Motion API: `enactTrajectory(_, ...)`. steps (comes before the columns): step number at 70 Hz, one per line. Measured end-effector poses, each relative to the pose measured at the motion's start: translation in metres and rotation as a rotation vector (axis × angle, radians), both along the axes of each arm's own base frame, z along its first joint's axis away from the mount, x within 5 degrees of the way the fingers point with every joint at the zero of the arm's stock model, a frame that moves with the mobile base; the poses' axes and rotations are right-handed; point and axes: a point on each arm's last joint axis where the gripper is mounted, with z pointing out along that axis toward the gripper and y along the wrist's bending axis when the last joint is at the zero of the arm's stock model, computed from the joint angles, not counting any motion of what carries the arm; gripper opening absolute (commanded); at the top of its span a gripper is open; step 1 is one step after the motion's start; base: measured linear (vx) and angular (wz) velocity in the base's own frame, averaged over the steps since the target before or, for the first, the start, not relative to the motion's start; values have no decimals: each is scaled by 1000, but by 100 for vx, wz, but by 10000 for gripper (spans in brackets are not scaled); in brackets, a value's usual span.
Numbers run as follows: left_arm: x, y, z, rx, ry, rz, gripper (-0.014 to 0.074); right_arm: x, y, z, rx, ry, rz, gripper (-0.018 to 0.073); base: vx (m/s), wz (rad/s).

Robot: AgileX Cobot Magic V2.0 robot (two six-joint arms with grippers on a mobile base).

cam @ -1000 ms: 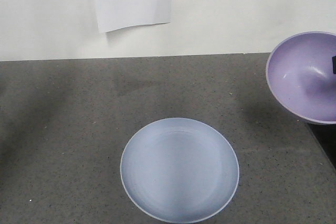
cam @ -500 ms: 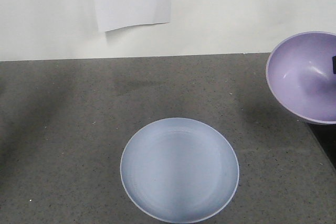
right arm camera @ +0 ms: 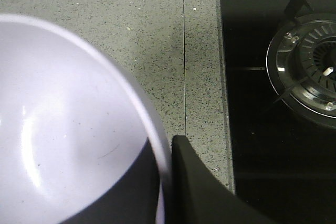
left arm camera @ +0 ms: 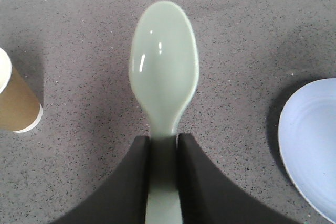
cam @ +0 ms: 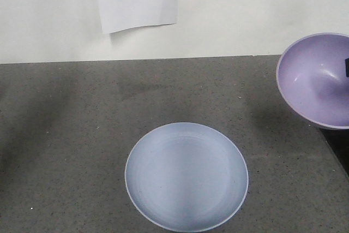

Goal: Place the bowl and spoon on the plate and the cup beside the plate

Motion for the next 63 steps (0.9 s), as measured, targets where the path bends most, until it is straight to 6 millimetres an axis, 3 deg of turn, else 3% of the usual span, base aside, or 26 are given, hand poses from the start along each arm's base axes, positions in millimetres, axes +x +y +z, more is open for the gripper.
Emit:
enactTrajectory(39,0,0,0,0,0,0,-6,0,1,0,9,1,14,-6,0,0)
enactTrajectory(51,0,0,0,0,0,0,-6,3,11,-2,55,6,115,-4,0,0)
enactTrajectory(63,0,0,0,0,0,0,-6,18,21,-14,114,69,216,-3,0,0)
